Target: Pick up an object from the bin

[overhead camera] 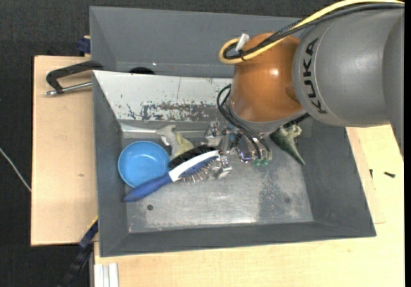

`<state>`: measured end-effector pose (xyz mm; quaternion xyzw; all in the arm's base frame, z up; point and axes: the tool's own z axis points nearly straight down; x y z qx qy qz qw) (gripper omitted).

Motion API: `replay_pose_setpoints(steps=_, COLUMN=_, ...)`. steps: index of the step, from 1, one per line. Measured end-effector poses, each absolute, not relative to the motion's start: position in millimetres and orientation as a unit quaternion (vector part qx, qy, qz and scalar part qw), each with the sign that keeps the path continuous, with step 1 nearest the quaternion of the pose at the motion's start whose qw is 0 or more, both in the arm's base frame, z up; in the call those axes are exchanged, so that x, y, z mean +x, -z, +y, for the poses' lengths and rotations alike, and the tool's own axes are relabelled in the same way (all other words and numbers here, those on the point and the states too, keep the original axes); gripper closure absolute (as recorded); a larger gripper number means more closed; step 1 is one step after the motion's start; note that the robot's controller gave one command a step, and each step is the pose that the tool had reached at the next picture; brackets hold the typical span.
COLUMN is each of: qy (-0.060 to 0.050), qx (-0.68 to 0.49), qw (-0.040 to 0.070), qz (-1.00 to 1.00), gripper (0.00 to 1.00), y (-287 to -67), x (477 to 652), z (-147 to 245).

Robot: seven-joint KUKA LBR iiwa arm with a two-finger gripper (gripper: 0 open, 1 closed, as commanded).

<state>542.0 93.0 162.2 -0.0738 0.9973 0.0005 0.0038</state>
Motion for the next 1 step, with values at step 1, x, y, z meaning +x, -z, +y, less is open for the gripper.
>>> replay_pose_setpoints(steps=1, qy=0.0, qx=-0.074, qw=0.004, qz=0.997, gripper=1.0, y=-187.6, x=543.2, z=93.8)
